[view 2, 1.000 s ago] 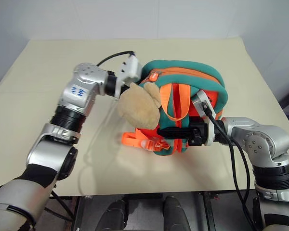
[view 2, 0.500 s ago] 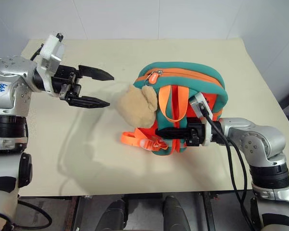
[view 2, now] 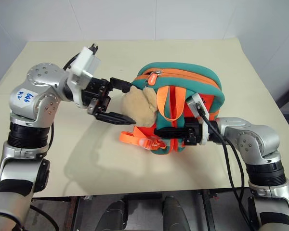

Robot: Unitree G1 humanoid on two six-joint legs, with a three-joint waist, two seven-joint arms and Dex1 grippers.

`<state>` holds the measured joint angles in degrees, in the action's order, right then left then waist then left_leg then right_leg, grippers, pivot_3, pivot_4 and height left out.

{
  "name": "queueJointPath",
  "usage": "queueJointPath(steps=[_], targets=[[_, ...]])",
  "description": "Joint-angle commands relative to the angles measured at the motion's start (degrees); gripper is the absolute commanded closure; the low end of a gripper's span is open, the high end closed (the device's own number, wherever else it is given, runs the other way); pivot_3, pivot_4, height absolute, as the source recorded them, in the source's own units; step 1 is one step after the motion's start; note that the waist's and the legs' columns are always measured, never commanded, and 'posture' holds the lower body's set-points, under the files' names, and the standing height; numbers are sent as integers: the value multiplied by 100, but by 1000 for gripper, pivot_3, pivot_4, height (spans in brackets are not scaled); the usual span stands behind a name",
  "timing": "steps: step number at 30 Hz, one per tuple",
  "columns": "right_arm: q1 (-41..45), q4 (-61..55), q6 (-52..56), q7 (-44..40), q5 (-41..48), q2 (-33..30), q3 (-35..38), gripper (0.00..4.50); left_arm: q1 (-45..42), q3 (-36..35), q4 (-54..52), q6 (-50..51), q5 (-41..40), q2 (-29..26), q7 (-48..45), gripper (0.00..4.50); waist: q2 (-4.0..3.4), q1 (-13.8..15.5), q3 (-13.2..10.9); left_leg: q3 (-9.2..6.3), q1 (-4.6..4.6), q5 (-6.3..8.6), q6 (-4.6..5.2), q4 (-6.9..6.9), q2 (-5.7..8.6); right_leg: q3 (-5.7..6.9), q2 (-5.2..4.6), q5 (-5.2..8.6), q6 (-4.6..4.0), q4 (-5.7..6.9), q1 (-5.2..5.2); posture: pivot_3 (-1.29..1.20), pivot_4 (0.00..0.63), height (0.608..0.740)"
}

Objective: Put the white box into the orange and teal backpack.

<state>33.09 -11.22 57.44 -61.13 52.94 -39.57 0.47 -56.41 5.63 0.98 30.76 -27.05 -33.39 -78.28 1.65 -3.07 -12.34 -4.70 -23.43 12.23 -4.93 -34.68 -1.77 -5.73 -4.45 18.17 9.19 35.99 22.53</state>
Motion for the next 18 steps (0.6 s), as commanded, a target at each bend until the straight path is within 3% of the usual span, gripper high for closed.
queueJointPath(steps=[1, 5, 10, 15, 18], targets=[[33, -158, -58, -44, 37, 43, 28, 4500, -37, -84, 8, -93, -25, -64, 39, 1584, 0, -2, 0, 0, 0, 0, 0, 1, 0, 0, 0, 0, 0, 0, 0, 0, 150, 740], [7, -185, -54, -21, 49, 50, 52, 4500, -223, -289, 287, -132, -64, -321, -84, 2760, 0, -8, 0, 0, 1, 0, 0, 2, 0, 0, 0, 0, 0, 0, 1, 0, 150, 740], [-46, -241, -32, 7, 80, 47, 97, 4500, -677, -371, 1369, -562, 262, -947, -392, 3766, 0, -15, 0, 0, 2, 0, 0, 2, 0, 0, 1, 0, -1, 0, 2, 0, 150, 740], [-101, -326, -2, 76, 135, 49, 154, 4500, -1140, -397, 3012, -1259, 767, -1170, -271, 3873, 0, -1, 0, 0, 0, 0, 0, 6, 0, 0, 1, 0, -1, -4, 2, 0, 150, 740], [-149, -394, 13, 162, 207, 64, 221, 4500, -690, -214, 3703, -1591, 1101, -1240, -433, 3873, -2, -19, 1, 1, 1, 1, 2, 10, 0, 0, 1, 1, -1, -4, 2, 0, 150, 740]])
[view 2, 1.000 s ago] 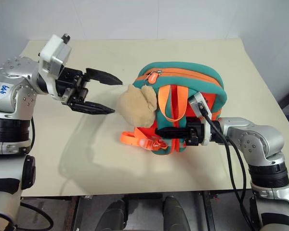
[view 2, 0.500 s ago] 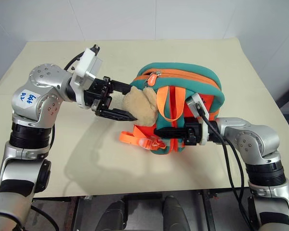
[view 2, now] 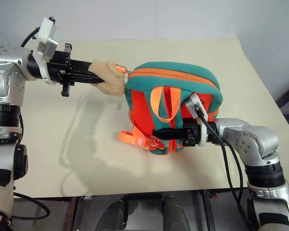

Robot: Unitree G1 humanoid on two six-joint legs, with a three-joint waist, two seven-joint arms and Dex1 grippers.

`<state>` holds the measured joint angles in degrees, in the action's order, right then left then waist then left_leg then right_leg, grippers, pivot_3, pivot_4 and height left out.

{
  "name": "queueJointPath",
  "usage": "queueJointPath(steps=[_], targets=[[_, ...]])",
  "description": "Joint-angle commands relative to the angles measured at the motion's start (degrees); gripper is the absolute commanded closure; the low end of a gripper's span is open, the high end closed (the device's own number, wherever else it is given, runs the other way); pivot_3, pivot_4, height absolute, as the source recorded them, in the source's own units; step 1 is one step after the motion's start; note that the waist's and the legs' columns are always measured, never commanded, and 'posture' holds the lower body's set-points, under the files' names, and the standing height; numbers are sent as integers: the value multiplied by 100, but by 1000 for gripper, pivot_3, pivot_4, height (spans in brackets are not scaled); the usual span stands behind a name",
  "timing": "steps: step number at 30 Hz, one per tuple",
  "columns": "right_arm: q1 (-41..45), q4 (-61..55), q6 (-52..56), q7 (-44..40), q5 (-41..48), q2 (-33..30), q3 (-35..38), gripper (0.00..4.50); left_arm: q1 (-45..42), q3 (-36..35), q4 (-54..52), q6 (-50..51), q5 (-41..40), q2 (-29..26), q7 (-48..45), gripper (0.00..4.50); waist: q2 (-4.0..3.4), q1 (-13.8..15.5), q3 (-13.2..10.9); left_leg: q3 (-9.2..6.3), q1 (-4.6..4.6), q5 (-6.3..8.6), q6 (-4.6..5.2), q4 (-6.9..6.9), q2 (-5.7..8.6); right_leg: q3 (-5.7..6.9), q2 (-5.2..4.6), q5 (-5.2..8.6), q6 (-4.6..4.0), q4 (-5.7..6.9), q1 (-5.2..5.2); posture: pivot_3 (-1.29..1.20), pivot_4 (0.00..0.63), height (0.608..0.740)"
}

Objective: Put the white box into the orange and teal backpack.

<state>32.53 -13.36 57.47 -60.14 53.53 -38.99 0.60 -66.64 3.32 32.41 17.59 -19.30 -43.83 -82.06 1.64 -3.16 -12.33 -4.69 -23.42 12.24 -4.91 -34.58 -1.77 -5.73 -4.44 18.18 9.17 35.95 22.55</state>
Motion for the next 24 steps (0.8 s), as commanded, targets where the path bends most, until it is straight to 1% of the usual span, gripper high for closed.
queueJointPath(steps=[1, 3, 5, 8, 10, 12, 14, 22, 24], targets=[[-106, -195, 14, 87, 168, 8, 223, 4500, 451, 57, 686, -325, 397, -197, -109, 3873, -2, -15, 2, 0, 2, 0, 0, 4, 0, 0, 0, 0, 0, 0, 1, 0, 150, 740], [-156, -244, 2, 163, 199, 18, 248, 4500, 918, 62, 854, -480, 480, -90, -45, 3873, -2, -21, 1, 4, 8, 0, 0, 13, -2, -2, 0, 2, -4, 4, 3, 0, 150, 740], [-202, -297, -95, 315, 179, 89, 305, 4500, 1566, 132, 756, -655, 540, -23, -61, 3873, -2, -25, 1, 5, 9, 0, 0, 21, -4, -3, 0, 4, -7, 5, 5, 0, 150, 740], [-202, -305, -433, 661, 35, 320, 452, 4500, 2394, 135, 168, -704, 440, 43, -101, 3873, -1, -20, 2, 6, 11, 0, 0, 24, -7, -3, 0, 5, -9, 7, 6, 0, 150, 740], [-138, -280, -632, 898, -103, 452, 513, 4500, 2701, -64, -346, -585, 138, 177, -42, 3873, 1, 8, 2, 6, 10, 0, 0, 23, -8, -3, 0, 5, -10, 8, 7, 0, 150, 740], [-186, -358, -1097, 835, -516, 424, 381, 4500, 2749, -267, -711, -405, -72, 317, 154, 3873, 1, 74, 2, 6, 10, -1, -1, 19, -7, -3, 0, 4, -9, 10, 5, 0, 150, 740], [-248, -407, -1304, 698, -678, 376, 281, 4500, 2711, -386, -922, -449, -136, 431, 334, 3873, 1, 152, 2, 5, 8, -1, -1, 15, -6, -2, 0, 1, -7, 8, 3, 0, 150, 740], [-299, -444, -1305, 377, -680, 201, 257, 4500, 2256, -575, -1186, -774, -173, 793, 867, 3873, 1, 148, 2, 6, 8, -1, -1, 11, -6, -2, 0, -1, -4, 3, -1, 0, 150, 740], [-293, -456, -1293, 370, -677, 207, 233, 4500, 2234, -543, -1287, -857, -170, 834, 870, 3873, 1, 138, 2, 6, 8, -1, -1, 12, -6, -2, 0, -1, -4, 3, 0, 0, 150, 740]])
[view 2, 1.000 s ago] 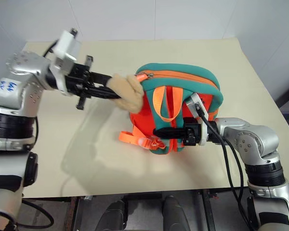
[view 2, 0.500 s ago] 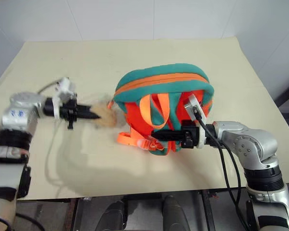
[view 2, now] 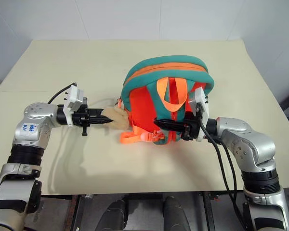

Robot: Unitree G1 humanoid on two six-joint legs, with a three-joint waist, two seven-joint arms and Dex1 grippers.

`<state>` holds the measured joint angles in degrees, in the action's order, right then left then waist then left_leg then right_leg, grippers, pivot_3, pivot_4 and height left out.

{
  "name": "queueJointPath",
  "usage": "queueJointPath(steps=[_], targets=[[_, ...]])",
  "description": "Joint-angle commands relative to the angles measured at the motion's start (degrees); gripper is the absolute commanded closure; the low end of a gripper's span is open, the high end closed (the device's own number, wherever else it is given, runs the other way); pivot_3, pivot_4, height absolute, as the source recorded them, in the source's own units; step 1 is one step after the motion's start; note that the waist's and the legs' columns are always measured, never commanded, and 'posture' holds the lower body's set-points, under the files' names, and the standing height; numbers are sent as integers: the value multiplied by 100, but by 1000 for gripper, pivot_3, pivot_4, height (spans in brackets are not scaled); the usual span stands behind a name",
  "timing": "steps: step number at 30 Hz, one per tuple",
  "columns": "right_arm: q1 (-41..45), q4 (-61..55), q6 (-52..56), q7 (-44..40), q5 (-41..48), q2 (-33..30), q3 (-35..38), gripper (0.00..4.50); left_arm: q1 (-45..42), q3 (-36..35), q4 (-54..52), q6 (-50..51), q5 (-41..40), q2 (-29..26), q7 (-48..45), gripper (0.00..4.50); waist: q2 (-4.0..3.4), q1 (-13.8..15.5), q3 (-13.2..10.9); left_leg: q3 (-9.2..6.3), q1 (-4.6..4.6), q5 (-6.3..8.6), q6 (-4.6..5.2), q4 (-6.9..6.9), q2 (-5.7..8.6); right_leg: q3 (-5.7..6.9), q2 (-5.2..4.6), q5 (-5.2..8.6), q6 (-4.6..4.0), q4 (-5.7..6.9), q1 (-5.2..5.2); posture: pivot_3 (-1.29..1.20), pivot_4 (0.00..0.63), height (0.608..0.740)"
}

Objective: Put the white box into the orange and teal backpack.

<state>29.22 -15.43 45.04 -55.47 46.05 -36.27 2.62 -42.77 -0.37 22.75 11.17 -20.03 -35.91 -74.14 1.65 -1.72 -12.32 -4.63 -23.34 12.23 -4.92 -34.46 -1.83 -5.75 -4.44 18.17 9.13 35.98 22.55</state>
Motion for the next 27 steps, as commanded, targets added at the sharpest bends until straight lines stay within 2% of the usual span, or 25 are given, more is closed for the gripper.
queueJointPath(steps=[1, 2, 4, 8, 11, 16, 17, 22, 27], targets=[[41, -258, -42, -100, 82, -52, 24, 4500, -153, -158, -360, -235, -89, 56, 92, 3873, 0, -3, 0, 0, 0, 0, 0, 0, 0, 0, 0, 0, 0, 0, 1, 0, 150, 740], [49, -259, -47, -90, 78, -37, 21, 4500, -143, -137, -406, -187, -98, 58, 87, 3873, 0, 2, 0, 0, 0, 0, 0, 1, 0, 0, 0, 0, 0, 0, 1, 0, 150, 740], [82, -245, -19, -63, 135, 6, 56, 3806, -127, -107, -462, -106, -108, 64, 88, 3881, 0, 7, 0, 0, -1, 0, 0, 1, 0, 0, 0, 0, 0, -2, 1, 0, 150, 740], [135, -217, -10, -24, 172, -4, 144, 2537, -16, -78, -577, -52, -6, -74, 106, 2636, 0, 8, 0, 0, -1, 0, 0, 0, 1, 0, 0, 0, 0, -1, 0, 0, 150, 740], [23, -240, -140, -115, 62, -250, 312, 1660, 128, -263, -712, 61, -129, -357, -21, 1769, 0, 6, 0, 0, -2, 0, 0, 1, 1, 0, 0, 0, 0, -2, 1, 0, 150, 740], [-520, -36, -847, -643, -537, -1068, 612, 44, 479, -632, -692, -59, -165, -875, -71, 178, 0, 2, 0, 1, -1, 1, 1, 18, 0, 0, 0, 2, -3, -14, 2, 0, 150, 740], [-689, 72, -1038, -735, -676, -1236, 747, 0, 577, -752, -683, -123, -205, -946, -83, 19, 0, 4, 0, 2, 0, 1, 1, 20, 0, 0, 0, 3, -4, -16, 3, 0, 150, 740], [-1474, 464, -1685, -1276, -1023, -1983, 1553, 0, 963, -1211, -927, -188, -465, -1095, -49, 19, 0, 9, -1, 8, 0, 1, 2, 23, 0, 0, -2, 4, -5, -20, 2, 0, 150, 740], [-1887, 465, -2023, -1324, -1088, -2093, 2119, 0, 1527, -1391, -1597, 272, -899, -1168, -165, 19, 0, -1, 0, 11, 8, 1, 2, 21, 0, -2, -3, 4, -5, -16, -5, 0, 150, 740]])
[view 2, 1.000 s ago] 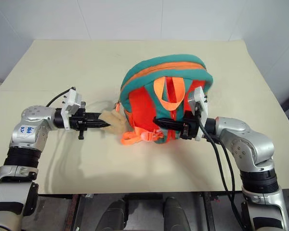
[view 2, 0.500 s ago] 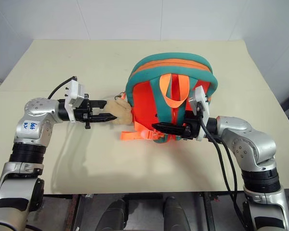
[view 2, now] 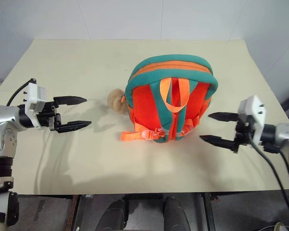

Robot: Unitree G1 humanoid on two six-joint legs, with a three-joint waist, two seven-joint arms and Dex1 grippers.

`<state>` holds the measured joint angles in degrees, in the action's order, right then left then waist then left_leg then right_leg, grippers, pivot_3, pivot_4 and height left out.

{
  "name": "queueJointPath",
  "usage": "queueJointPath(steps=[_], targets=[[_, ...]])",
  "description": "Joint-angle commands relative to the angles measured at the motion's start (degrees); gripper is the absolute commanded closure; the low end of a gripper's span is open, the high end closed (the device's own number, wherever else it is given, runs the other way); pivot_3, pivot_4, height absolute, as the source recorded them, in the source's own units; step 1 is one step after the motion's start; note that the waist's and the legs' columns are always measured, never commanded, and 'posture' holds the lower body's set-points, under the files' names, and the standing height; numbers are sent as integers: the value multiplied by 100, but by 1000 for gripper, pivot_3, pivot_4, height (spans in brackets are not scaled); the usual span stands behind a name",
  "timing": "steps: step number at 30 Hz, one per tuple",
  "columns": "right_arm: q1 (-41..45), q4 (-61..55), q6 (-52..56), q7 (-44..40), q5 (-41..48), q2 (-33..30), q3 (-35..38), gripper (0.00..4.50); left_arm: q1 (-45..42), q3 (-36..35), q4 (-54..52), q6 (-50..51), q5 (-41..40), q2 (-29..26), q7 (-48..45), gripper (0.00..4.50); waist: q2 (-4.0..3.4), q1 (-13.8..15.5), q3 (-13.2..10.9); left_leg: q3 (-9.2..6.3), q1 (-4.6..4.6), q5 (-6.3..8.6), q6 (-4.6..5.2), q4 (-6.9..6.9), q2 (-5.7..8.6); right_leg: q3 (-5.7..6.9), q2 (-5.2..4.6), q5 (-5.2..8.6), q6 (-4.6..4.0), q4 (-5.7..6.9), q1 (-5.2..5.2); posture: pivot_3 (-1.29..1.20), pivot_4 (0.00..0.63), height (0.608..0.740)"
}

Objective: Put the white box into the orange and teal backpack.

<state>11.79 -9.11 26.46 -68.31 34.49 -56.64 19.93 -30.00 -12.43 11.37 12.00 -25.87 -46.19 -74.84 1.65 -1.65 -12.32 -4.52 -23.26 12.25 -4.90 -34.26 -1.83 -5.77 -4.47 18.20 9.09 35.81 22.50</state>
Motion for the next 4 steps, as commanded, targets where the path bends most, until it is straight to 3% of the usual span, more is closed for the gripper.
queueJointPath(steps=[1, 4], targets=[[-201, -211, -173, -37, 95, -38, 453, 0, 351, -197, -573, 242, -362, -155, -103, 19, 0, -21, 0, 0, 1, 0, 0, 0, 0, -1, 0, 0, 0, 1, 0, 0, 150, 740], [-101, -59, -643, 99, -186, 73, 398, 0, 626, -285, -989, 510, -548, -277, -95, 19, 0, -44, 0, 7, 5, 0, 0, 0, -1, -7, 0, 0, 0, 4, 2, 0, 150, 740]])
